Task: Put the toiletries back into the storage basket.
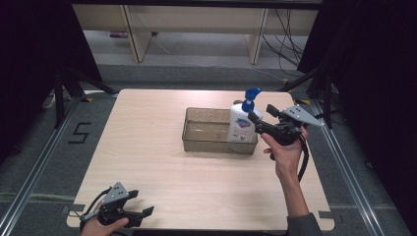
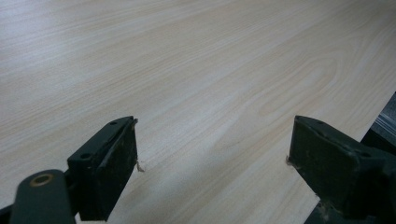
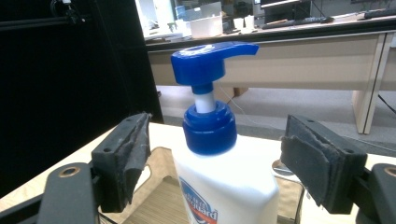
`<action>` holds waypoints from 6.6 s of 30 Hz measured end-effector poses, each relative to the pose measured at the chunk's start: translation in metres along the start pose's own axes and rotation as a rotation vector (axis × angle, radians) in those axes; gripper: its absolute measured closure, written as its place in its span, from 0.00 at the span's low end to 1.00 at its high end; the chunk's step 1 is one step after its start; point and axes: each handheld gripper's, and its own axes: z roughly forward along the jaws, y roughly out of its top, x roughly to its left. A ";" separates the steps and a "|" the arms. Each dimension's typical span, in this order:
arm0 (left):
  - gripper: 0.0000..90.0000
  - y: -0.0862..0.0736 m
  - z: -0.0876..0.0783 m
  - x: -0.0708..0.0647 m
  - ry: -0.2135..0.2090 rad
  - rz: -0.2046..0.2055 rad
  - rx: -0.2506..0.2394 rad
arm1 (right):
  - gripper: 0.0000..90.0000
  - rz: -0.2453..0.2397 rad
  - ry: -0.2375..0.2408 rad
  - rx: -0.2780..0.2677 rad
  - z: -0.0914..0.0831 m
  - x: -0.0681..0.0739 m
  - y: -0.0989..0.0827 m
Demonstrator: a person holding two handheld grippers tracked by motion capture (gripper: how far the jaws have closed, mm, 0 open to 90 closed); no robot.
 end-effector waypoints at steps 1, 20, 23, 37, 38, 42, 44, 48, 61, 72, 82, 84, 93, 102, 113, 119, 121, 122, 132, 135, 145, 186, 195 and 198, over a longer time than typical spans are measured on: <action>0.16 0.000 0.000 0.000 0.003 0.001 0.000 | 0.26 0.006 -0.006 0.009 -0.001 0.000 0.000; 0.16 0.002 -0.002 0.000 -0.009 -0.007 -0.015 | 0.26 -0.002 -0.011 0.026 -0.016 -0.001 -0.007; 0.16 0.002 -0.002 -0.001 -0.010 -0.017 -0.025 | 0.26 0.020 0.001 0.019 -0.018 0.002 -0.009; 0.16 0.001 -0.001 -0.002 -0.005 -0.018 -0.029 | 0.26 0.012 -0.009 0.050 -0.023 0.001 -0.018; 0.16 0.001 -0.001 -0.002 -0.007 -0.017 -0.028 | 0.26 0.017 -0.012 0.059 -0.024 0.001 -0.018; 0.16 0.001 -0.001 -0.002 -0.011 -0.016 -0.029 | 0.26 0.024 -0.001 0.055 -0.027 0.003 -0.019; 0.16 0.001 -0.001 -0.002 -0.012 -0.016 -0.023 | 0.26 0.007 0.000 0.052 -0.028 0.003 -0.020; 0.16 0.001 0.000 -0.001 -0.016 -0.016 -0.027 | 0.26 0.016 0.009 0.054 -0.030 0.003 -0.021; 0.16 0.001 -0.001 0.000 -0.014 0.003 -0.010 | 0.25 0.010 0.023 0.079 -0.035 0.005 -0.030; 0.16 0.001 0.000 -0.001 -0.015 -0.015 -0.029 | 0.25 0.014 0.022 0.116 -0.035 0.002 -0.043; 0.16 0.001 -0.001 -0.002 -0.011 -0.018 -0.020 | 0.24 0.007 0.031 0.129 -0.037 0.004 -0.047; 0.16 0.002 -0.002 -0.002 -0.005 -0.017 -0.013 | 0.24 0.018 0.037 0.130 -0.037 0.006 -0.048; 0.16 0.002 -0.002 -0.002 -0.001 -0.018 -0.010 | 0.22 0.011 0.051 0.145 -0.035 0.011 -0.054; 0.16 0.001 -0.001 -0.002 -0.009 -0.020 -0.025 | 0.18 0.013 0.087 0.144 -0.036 0.020 -0.059; 0.16 0.002 -0.001 -0.002 -0.018 -0.012 -0.025 | 0.17 0.028 0.112 0.162 -0.036 0.032 -0.072; 0.16 0.002 -0.002 -0.002 -0.017 -0.015 -0.030 | 0.17 0.015 0.124 0.174 -0.036 0.035 -0.076; 0.16 0.002 -0.001 -0.002 -0.020 -0.013 -0.030 | 0.17 0.020 0.129 0.181 -0.036 0.039 -0.078; 0.16 0.002 -0.001 -0.002 -0.020 -0.013 -0.030 | 0.17 0.020 0.136 0.182 -0.036 0.039 -0.080; 0.16 0.002 -0.002 -0.003 -0.020 -0.004 -0.029 | 0.17 -0.002 0.145 0.185 -0.039 0.043 -0.088; 0.16 0.002 -0.002 -0.003 -0.020 -0.003 -0.029 | 0.17 0.032 0.154 0.218 -0.041 0.047 -0.089; 0.16 0.002 -0.002 -0.002 -0.019 0.006 -0.020 | 0.17 0.040 0.156 0.234 -0.044 0.051 -0.097; 0.16 0.002 -0.002 -0.002 -0.020 0.001 -0.022 | 0.17 0.033 0.192 0.280 -0.057 0.056 -0.127; 0.16 0.002 -0.002 -0.002 -0.020 -0.002 -0.024 | 0.17 0.013 0.202 0.299 -0.060 0.058 -0.131; 0.16 0.002 -0.002 -0.002 -0.019 -0.002 -0.024 | 0.17 0.028 0.208 0.308 -0.064 0.060 -0.133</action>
